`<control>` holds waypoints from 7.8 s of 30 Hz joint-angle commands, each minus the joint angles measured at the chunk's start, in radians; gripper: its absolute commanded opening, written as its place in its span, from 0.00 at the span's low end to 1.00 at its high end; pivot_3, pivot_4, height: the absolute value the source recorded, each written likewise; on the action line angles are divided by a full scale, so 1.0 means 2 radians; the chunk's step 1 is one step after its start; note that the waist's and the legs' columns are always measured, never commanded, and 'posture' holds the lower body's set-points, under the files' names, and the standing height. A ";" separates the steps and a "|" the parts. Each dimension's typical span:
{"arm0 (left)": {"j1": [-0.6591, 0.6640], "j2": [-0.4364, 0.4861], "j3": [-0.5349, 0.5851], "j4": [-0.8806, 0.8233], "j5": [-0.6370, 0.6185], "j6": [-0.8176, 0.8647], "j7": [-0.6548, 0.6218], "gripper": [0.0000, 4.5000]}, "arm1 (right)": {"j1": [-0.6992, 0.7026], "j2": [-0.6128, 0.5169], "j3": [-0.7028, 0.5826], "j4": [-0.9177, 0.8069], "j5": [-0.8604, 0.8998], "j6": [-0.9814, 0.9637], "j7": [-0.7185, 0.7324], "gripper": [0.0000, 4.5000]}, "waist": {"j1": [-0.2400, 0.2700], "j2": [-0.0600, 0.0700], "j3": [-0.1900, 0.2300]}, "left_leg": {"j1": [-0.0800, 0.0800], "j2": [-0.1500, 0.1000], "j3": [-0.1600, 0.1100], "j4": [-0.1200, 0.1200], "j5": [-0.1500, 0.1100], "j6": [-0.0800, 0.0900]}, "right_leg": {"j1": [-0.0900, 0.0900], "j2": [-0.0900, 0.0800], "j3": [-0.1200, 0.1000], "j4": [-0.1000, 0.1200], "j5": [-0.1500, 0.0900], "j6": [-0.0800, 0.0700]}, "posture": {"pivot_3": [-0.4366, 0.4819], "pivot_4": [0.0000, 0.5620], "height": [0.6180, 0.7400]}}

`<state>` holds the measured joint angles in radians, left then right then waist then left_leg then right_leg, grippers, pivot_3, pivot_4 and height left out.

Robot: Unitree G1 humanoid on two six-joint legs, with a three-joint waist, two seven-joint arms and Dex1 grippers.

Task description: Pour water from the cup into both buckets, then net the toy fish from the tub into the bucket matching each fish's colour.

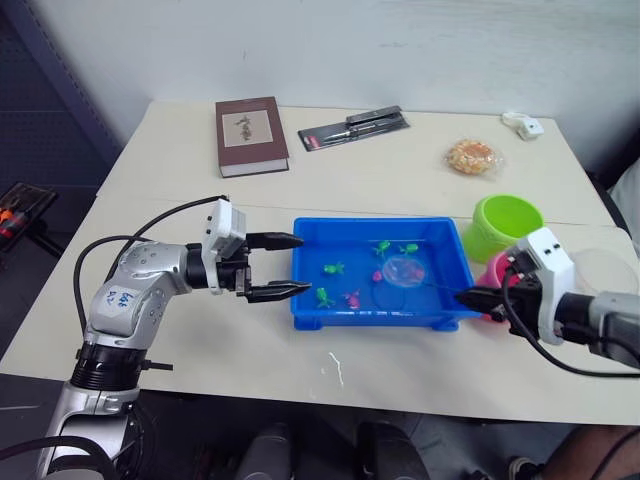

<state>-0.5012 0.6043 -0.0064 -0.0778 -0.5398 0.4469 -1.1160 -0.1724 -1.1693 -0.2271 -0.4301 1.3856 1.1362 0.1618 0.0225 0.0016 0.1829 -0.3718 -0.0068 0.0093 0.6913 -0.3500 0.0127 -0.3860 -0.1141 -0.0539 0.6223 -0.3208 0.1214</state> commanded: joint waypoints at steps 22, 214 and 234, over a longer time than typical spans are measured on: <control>0.016 -0.004 0.017 -0.049 -0.011 0.004 0.031 0.98 | -0.171 0.040 0.063 0.124 0.010 0.167 -0.107 0.00 | 0.000 0.000 0.000 | -0.003 0.000 0.001 0.001 0.000 0.000 | -0.003 0.000 0.000 0.002 0.000 0.000 | 0.48 0.27 0.99; 0.062 0.077 0.041 -0.030 0.012 -0.027 -0.009 0.98 | -0.177 0.130 0.251 0.113 -0.695 -0.461 0.527 0.00 | -0.012 -0.001 0.000 | 0.000 0.000 0.005 -0.002 0.000 0.000 | -0.003 0.000 -0.001 0.002 0.001 0.001 | 0.48 0.27 0.99; 0.070 0.089 0.049 -0.031 0.013 -0.030 -0.009 0.98 | -0.210 0.130 0.213 0.118 -0.617 -0.312 0.546 0.00 | -0.012 -0.001 0.000 | 0.000 0.000 0.004 -0.002 0.000 0.000 | -0.003 0.000 -0.001 0.002 0.001 0.001 | 0.48 0.27 0.99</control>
<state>-0.3642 0.7791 0.0678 -0.1085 -0.5070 0.3943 -1.1361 -0.5744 -0.9010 0.2320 -0.1879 0.1394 0.5119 1.2546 -0.0016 0.0004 0.1828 -0.3717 -0.0076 0.0180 0.6881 -0.3496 0.0134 -0.3923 -0.1138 -0.0550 0.6266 -0.3197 0.1234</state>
